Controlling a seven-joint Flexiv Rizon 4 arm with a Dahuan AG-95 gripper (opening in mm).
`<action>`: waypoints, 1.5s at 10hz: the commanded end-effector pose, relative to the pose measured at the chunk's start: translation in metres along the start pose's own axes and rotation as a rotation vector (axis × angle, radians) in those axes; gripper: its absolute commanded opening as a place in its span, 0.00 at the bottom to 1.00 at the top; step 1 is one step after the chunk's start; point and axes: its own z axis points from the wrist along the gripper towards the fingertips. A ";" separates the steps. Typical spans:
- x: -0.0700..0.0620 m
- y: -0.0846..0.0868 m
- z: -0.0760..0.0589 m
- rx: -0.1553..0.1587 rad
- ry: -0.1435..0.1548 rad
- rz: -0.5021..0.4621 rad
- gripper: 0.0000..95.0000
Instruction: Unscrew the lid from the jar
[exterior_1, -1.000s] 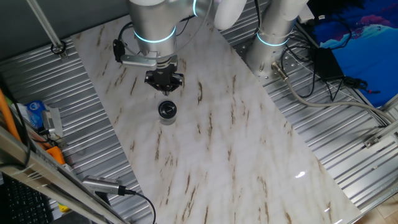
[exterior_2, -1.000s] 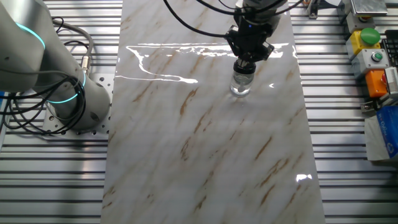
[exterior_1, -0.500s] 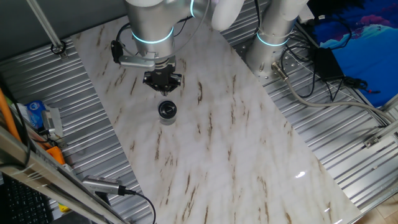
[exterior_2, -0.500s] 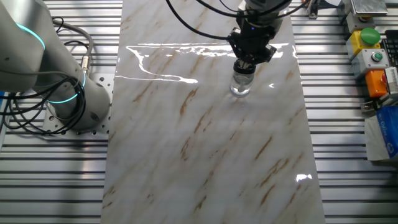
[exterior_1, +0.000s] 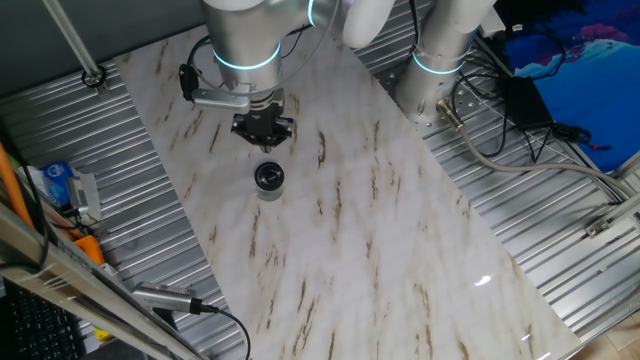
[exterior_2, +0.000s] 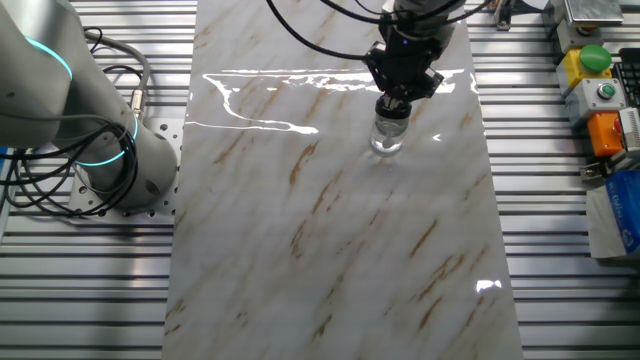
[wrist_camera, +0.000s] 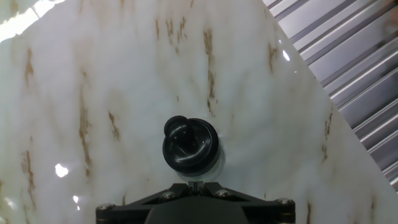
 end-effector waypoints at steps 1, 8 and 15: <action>0.001 0.001 -0.001 0.003 0.012 0.082 0.00; 0.002 0.001 -0.001 0.030 0.020 0.192 0.00; 0.049 -0.090 0.030 0.028 0.003 0.049 0.00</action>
